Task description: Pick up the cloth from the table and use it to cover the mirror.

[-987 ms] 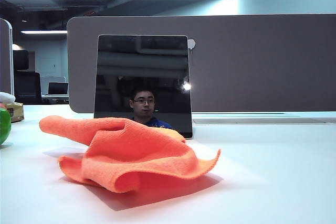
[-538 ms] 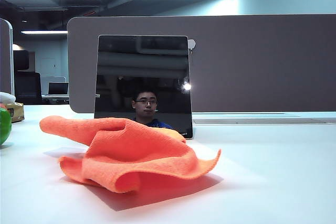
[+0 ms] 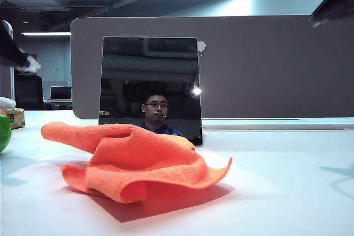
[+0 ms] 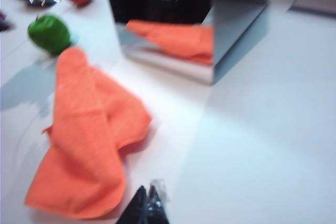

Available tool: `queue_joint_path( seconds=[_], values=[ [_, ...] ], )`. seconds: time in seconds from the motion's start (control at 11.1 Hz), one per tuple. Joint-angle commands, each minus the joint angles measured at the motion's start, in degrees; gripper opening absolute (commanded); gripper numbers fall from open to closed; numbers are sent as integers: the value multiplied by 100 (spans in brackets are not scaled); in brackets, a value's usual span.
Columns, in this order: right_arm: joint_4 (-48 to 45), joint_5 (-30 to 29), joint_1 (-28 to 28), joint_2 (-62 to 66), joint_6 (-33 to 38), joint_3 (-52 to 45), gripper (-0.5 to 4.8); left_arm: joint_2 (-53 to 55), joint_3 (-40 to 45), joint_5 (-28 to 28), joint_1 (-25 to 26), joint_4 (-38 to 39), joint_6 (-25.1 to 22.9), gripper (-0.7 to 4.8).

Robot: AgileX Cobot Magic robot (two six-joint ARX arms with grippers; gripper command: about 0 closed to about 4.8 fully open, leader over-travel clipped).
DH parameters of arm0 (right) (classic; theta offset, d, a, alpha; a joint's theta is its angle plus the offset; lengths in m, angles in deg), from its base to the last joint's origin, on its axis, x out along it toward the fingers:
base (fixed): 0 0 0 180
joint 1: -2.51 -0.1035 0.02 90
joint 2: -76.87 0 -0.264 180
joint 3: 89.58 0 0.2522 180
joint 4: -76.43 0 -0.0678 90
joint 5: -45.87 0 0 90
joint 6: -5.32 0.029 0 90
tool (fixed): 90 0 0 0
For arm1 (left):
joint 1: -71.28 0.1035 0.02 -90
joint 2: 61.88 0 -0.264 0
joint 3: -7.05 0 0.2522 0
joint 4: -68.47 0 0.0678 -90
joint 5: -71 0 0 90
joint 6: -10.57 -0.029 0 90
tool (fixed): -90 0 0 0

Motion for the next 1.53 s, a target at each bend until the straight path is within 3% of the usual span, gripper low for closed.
queue_joint_path(
  seconds=[0.09, 0.27, 0.45, 0.63, 0.9, 1.26, 1.53],
  values=[
    [-138, 411, -946, 1071, -20, 20, 161, 260, -22, 48, -9, -94, -538, 164],
    [-518, 529, -1731, 2090, -20, 20, 163, 260, -22, 76, -9, -107, -664, 189],
    [-802, 531, -1963, 2498, -17, 20, 205, 260, -22, 177, -9, -103, -662, 189],
    [-1137, 522, -2022, 3152, 256, 20, 213, 260, -22, 177, -9, -90, -662, 188],
    [-1272, 9, -2022, 3329, 562, 20, 213, 260, -22, 175, -9, -87, -662, 188],
    [-1294, -192, -2020, 3394, 1836, 20, 211, 260, -22, 175, -9, -87, -664, 188],
    [-1255, -306, -2020, 3394, 2004, 20, 211, 260, -22, 175, -9, -87, -662, 188]
  ],
)
